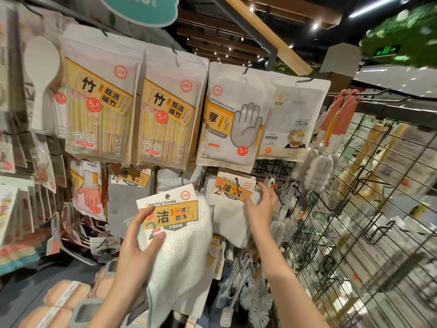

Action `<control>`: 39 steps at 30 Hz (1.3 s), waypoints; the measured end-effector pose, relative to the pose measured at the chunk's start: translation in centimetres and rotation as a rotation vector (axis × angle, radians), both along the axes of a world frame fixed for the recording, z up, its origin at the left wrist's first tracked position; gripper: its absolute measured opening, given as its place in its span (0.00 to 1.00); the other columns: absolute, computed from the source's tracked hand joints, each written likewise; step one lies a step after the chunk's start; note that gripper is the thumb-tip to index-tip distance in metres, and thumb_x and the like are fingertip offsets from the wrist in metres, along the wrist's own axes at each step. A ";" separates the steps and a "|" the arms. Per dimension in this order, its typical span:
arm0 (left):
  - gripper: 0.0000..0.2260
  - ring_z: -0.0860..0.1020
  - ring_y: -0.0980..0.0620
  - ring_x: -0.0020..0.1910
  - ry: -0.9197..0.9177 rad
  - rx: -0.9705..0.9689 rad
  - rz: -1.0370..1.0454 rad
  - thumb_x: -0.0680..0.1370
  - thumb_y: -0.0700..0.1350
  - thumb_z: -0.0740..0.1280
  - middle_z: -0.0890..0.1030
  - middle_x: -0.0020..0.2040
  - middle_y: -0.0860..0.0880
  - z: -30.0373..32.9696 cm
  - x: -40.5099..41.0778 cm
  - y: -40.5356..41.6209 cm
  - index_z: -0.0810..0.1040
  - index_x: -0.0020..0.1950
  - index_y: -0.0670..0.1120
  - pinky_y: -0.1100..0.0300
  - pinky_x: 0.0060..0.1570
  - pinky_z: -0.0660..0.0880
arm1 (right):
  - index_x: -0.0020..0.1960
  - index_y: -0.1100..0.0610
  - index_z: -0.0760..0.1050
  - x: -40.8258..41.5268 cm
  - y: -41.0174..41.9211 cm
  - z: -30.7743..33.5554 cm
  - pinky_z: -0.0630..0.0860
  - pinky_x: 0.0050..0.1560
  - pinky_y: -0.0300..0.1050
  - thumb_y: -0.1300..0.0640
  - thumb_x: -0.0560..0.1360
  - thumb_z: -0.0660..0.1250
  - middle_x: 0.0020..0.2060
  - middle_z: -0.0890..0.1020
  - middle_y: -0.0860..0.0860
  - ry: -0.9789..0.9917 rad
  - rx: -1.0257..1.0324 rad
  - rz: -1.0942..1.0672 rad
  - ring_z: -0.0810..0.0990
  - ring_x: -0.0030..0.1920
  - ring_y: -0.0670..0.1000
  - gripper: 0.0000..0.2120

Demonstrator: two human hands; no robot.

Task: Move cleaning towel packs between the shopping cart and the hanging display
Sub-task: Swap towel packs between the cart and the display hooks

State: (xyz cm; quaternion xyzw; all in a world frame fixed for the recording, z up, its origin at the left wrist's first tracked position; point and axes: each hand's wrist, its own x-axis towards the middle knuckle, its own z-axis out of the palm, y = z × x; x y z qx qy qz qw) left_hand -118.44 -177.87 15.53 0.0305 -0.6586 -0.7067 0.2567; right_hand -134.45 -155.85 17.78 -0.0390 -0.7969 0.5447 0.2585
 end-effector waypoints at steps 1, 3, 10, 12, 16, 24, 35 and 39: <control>0.23 0.72 0.66 0.58 0.002 -0.002 0.000 0.75 0.35 0.67 0.75 0.61 0.60 0.0 0.0 0.2 0.72 0.59 0.63 0.69 0.51 0.67 | 0.64 0.50 0.70 1.1 -0.4 0.4 0.59 0.68 0.43 0.57 0.73 0.69 0.64 0.64 0.47 0.017 -0.005 0.046 0.63 0.69 0.48 0.21; 0.23 0.72 0.64 0.59 0.006 -0.011 -0.008 0.75 0.35 0.67 0.75 0.61 0.58 0.0 0.1 0.5 0.72 0.60 0.61 0.69 0.51 0.68 | 0.61 0.47 0.71 3.3 -1.5 1.4 0.59 0.66 0.35 0.57 0.76 0.66 0.65 0.66 0.46 0.028 -0.040 0.183 0.64 0.68 0.46 0.15; 0.24 0.73 0.70 0.56 0.032 -0.024 -0.030 0.75 0.33 0.67 0.74 0.61 0.62 -0.2 0.2 1.6 0.72 0.61 0.60 0.72 0.51 0.68 | 0.63 0.43 0.71 9.1 -5.3 1.8 0.62 0.66 0.30 0.51 0.76 0.66 0.64 0.66 0.43 -0.078 0.055 0.592 0.66 0.64 0.37 0.17; 0.25 0.72 0.68 0.60 0.029 -0.019 -0.022 0.75 0.33 0.67 0.73 0.62 0.63 -0.3 0.1 1.8 0.71 0.63 0.60 0.68 0.55 0.68 | 0.60 0.44 0.74 10.1 -5.8 1.3 0.61 0.67 0.31 0.53 0.72 0.71 0.62 0.68 0.41 -0.071 0.048 0.610 0.65 0.63 0.33 0.17; 0.33 0.68 0.76 0.58 0.022 0.030 -0.015 0.76 0.33 0.66 0.67 0.64 0.70 -0.1 0.7 2.1 0.60 0.70 0.64 0.75 0.51 0.68 | 0.47 0.46 0.75 11.1 -6.6 0.7 0.66 0.60 0.32 0.58 0.67 0.75 0.56 0.72 0.41 -0.046 -0.019 0.561 0.70 0.57 0.31 0.13; 0.37 0.69 0.82 0.50 -0.005 0.077 -0.011 0.75 0.33 0.67 0.69 0.60 0.68 0.0 1.4 2.1 0.54 0.71 0.65 0.76 0.46 0.68 | 0.52 0.44 0.72 10.7 -6.2 1.2 0.71 0.57 0.33 0.61 0.67 0.76 0.56 0.75 0.49 -0.012 -0.071 0.537 0.74 0.58 0.44 0.21; 0.40 0.61 0.61 0.71 0.000 0.107 -0.032 0.73 0.42 0.72 0.59 0.75 0.60 0.0 1.9 1.4 0.52 0.71 0.72 0.56 0.68 0.60 | 0.48 0.48 0.77 10.3 -5.2 0.9 0.75 0.61 0.54 0.52 0.68 0.74 0.54 0.80 0.54 -0.098 -0.155 0.580 0.80 0.56 0.51 0.10; 0.34 0.65 0.62 0.70 0.020 0.120 -0.047 0.72 0.47 0.72 0.65 0.72 0.61 0.2 1.4 0.3 0.60 0.69 0.71 0.50 0.71 0.61 | 0.50 0.54 0.75 10.2 -4.4 1.3 0.78 0.56 0.51 0.63 0.72 0.71 0.49 0.84 0.50 -0.097 -0.298 0.588 0.83 0.51 0.52 0.10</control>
